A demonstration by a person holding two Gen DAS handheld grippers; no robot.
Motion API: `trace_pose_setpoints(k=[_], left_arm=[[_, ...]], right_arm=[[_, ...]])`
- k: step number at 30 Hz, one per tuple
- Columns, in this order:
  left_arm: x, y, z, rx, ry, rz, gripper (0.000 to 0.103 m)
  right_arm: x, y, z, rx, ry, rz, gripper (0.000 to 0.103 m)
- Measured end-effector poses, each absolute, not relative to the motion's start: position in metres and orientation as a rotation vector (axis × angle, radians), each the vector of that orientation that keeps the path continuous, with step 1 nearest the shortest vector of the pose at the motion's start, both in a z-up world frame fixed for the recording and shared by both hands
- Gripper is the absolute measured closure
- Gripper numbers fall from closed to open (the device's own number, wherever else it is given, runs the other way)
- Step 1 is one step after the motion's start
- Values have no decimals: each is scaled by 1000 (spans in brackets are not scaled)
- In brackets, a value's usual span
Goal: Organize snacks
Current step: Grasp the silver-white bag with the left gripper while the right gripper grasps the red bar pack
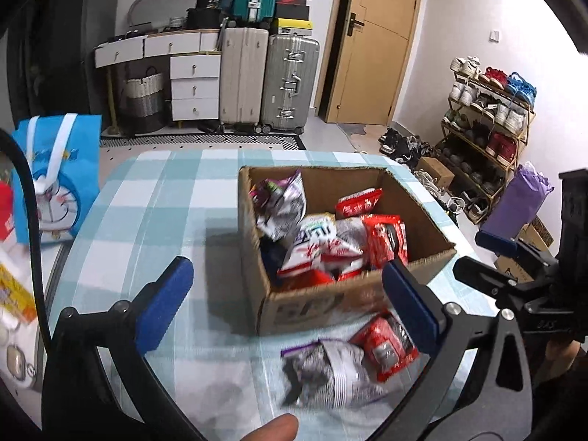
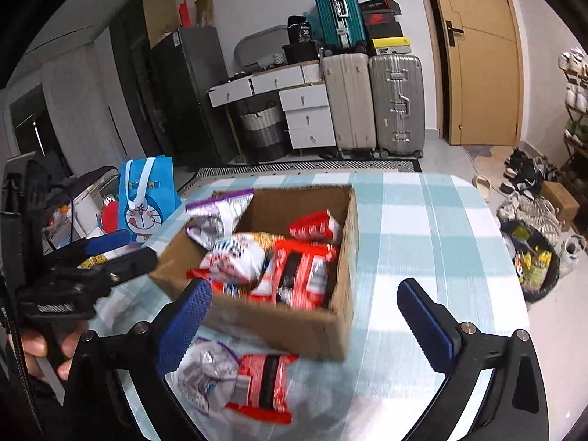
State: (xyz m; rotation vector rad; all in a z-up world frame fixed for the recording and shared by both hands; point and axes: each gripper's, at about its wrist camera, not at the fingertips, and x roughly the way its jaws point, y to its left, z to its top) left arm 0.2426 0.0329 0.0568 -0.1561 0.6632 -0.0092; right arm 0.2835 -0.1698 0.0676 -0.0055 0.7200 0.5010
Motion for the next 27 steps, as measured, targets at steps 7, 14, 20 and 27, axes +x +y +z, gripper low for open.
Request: trace_pose_setpoints(k=[7,14,20,27], left_arm=[[206,36,42,-152,709,5,0],[188,34,25,-190,740,3,0],[187,25,7,-205,795,-6,0],[189,9,-15,-195,852,-22,0]], right_arm=[[261,-169,52,-26,764,501,0],[242,-171,42,-47,787,504,0],[228,-176,33,-64,812,506,0],[223,-179,12,-60,867,490,0]])
